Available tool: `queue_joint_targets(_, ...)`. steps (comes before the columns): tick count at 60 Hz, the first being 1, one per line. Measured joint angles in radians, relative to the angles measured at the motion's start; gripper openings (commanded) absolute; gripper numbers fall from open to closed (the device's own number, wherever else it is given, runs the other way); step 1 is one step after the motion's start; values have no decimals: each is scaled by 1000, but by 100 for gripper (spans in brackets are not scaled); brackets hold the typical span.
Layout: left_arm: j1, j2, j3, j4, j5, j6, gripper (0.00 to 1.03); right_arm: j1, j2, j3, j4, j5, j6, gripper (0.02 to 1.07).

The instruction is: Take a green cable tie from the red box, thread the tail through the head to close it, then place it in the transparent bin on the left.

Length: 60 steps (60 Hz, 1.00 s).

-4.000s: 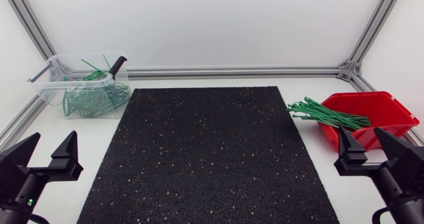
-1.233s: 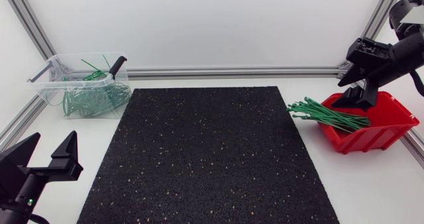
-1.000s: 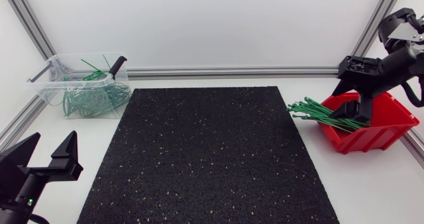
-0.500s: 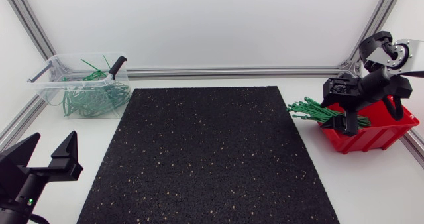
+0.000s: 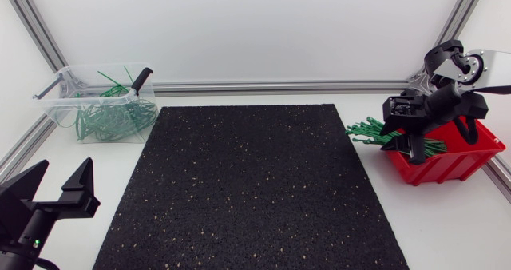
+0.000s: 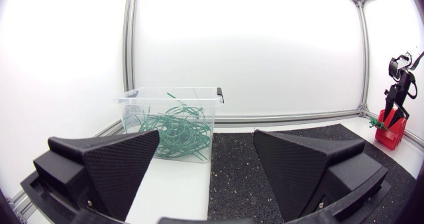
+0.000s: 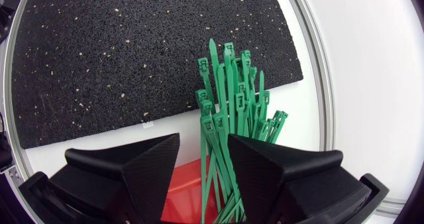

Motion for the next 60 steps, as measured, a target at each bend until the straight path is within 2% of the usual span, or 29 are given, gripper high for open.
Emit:
queue_joint_targets(12,0,0,0,0,0,0,99,2,9,0,17,0,0,46)
queue_joint_targets(18,0,0,0,0,0,0,99,12,16,0,17,0,0,30)
queue_joint_targets(21,0,0,0,0,0,0,99,18,17,0,17,0,0,25)
queue_joint_targets(41,0,0,0,0,0,0,99,24,17,0,16,-4,0,20)
queue_joint_targets(44,0,0,0,0,0,0,99,23,17,0,16,-4,0,16)
queue_joint_targets(60,0,0,0,0,0,0,99,10,-5,0,1,-12,-1,16)
